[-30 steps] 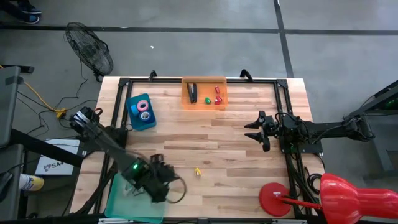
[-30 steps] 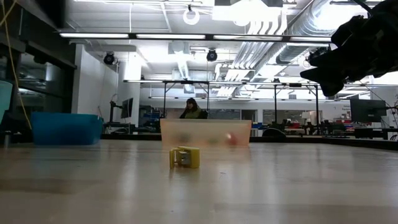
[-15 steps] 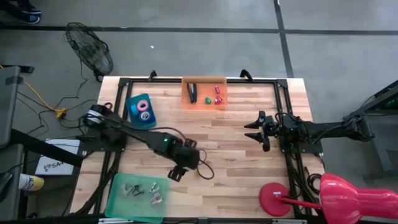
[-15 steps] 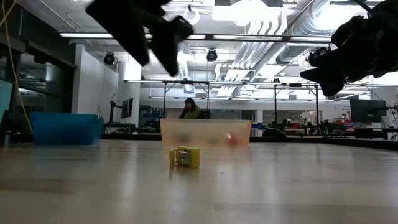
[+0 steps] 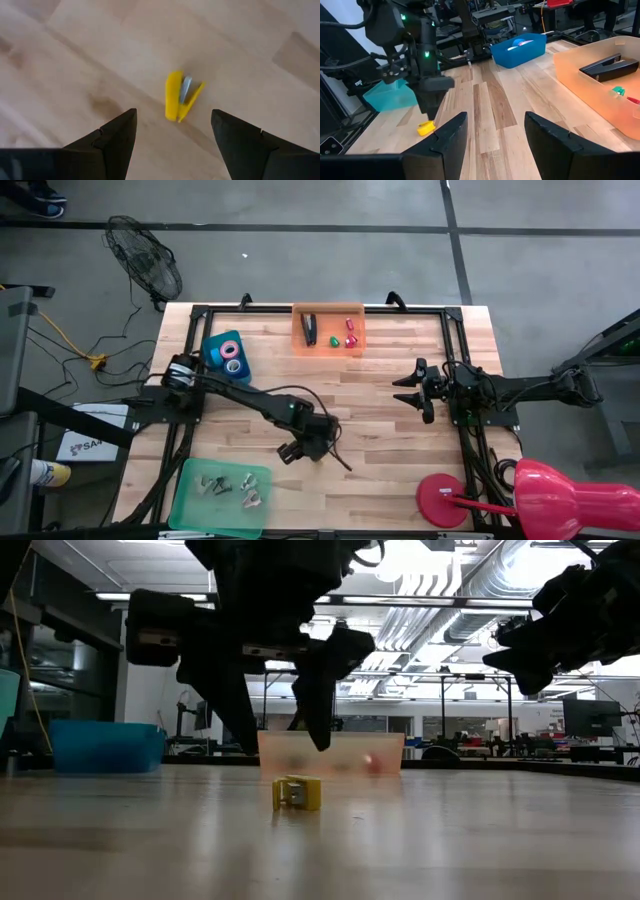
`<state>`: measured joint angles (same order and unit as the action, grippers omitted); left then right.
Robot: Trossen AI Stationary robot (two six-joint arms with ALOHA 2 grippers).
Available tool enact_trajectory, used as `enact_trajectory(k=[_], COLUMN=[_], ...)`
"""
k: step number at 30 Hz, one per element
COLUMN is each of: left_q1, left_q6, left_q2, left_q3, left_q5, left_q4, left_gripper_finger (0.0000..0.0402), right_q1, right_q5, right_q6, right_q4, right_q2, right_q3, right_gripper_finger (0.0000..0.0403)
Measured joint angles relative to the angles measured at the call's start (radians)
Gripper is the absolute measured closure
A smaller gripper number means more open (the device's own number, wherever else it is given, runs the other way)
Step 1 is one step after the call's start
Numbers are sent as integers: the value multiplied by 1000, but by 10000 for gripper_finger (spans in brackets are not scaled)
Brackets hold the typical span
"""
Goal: Pick and place Stapler, Stapler remover, tape
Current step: Put the yellow stapler into the orange bin
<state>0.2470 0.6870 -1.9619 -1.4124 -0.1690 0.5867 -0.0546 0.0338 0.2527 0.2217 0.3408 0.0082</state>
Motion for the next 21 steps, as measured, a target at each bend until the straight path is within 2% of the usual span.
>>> enact_trajectory(k=[8, 21], left_q1=[2, 17], left_q6=[145, 234], left_q2=[-8, -81], left_q3=[0, 1], left_q5=[-40, -77], left_q4=[-35, -120], left_gripper_finger=[150, 150], right_q1=[0, 0], right_q5=[0, 0], right_q6=[0, 0], right_q4=[0, 0], right_q2=[0, 0], right_q3=[0, 0], right_gripper_finger=[214, 214])
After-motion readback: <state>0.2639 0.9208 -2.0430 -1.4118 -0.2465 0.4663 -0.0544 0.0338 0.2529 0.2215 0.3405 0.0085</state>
